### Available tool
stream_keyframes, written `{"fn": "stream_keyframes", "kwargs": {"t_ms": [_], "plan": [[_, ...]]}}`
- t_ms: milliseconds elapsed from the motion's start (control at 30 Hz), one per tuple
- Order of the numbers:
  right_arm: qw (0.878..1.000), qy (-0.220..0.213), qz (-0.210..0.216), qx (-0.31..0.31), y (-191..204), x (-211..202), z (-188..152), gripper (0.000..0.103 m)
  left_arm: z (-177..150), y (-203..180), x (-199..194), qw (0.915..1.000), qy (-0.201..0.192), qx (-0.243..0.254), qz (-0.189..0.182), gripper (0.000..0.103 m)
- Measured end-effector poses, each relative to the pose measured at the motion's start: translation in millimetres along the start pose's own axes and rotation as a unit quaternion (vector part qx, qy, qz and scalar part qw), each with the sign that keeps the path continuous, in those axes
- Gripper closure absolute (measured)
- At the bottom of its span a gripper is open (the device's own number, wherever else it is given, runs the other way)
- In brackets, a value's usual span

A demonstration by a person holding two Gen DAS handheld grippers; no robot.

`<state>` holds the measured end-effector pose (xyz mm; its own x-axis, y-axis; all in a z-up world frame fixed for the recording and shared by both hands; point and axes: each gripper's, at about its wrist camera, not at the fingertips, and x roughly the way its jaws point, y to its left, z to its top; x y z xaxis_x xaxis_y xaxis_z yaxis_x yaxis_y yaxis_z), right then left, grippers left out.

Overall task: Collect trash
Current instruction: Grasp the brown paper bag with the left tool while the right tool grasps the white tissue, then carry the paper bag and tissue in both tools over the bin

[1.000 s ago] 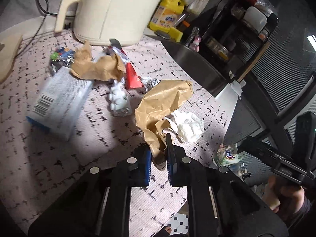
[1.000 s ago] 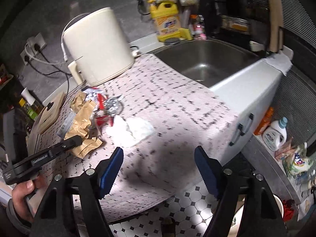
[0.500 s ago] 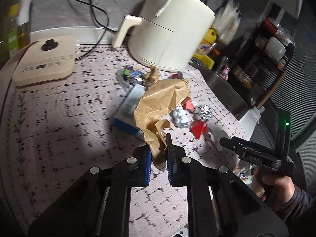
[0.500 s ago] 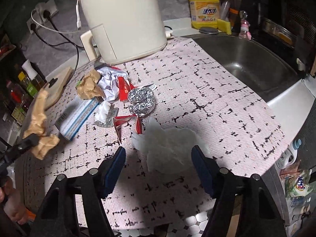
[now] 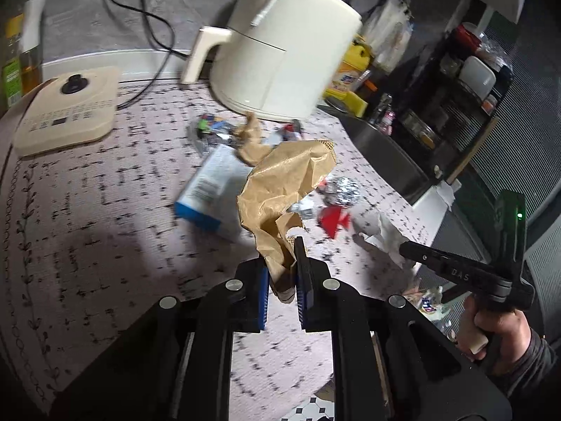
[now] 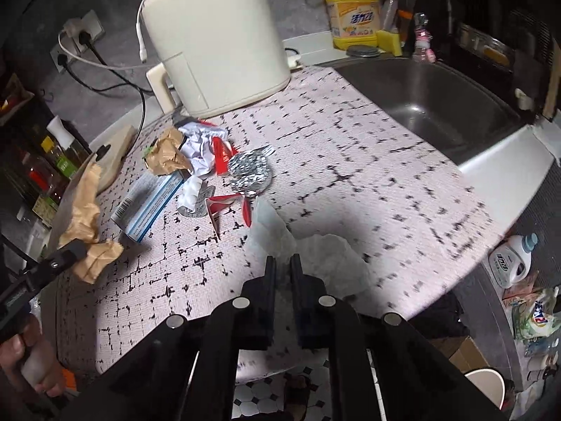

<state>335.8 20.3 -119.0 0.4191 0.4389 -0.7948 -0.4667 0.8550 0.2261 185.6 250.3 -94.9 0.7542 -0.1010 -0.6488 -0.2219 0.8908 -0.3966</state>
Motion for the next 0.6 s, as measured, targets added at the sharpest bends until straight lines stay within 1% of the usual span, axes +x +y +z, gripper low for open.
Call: {"fn": "stream_keyframes", "kwargs": {"t_ms": [233,433,600], "plan": [[0.999,-0.022,-0.028,0.041,-45,-51,-26,0.094,-1,-58,26,0.9970,0.028,0.053,-0.049,0.090],[0.994,-0.033,-0.060,0.080,-87,-89,-52,0.094,-12,-110,42,0.9911,0.049,0.088,-0.086,0.090],[0.990,-0.038,-0.085,0.106,-118,-118,-77,0.094,-27,-154,52,0.9849,0.065,0.110,-0.117,0.090]]}}
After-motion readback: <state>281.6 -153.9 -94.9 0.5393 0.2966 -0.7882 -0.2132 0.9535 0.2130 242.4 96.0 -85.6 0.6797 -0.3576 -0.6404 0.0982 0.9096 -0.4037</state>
